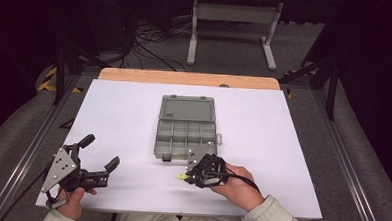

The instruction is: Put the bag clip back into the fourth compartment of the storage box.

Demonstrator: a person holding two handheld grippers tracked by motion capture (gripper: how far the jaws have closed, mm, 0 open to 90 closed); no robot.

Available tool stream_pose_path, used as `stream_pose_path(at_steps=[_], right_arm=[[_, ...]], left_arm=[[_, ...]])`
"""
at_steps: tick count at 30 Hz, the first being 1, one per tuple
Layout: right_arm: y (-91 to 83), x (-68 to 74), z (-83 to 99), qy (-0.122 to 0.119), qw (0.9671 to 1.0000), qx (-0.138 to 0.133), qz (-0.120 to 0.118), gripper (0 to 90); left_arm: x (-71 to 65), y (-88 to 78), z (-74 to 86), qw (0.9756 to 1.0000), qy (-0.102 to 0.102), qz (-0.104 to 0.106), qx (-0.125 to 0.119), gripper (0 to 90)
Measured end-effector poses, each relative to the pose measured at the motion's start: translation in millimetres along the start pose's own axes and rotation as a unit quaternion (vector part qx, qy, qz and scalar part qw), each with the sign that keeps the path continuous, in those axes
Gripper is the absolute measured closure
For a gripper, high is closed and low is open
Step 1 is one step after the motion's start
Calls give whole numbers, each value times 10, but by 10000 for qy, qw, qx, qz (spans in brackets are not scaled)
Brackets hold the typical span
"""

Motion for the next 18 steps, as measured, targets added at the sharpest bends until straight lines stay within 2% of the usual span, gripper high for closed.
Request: stream_pose_path(at_steps=[3,11,18], right_arm=[[-49,-17,-11,67,9999,-85,42,778],[-233,-84,-53,60,9992,-343,216,778],[-369,-182,-65,201,9973,-598,363,778]], left_arm=[[-1,0,0,10000,1,4,2,8],[-1,1,0,10000,4,6,6,8],[-2,2,0,10000,4,6,2,8]])
Point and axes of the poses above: each handheld gripper's, and its own axes: y roughly forward along the jaws, z roughly out of its underside, x roughly to its left, the point moved 4 cm from there along y, roughly forward along the jaws, and after that the axes turned 12 degrees about -y, right-handed, at the moved point
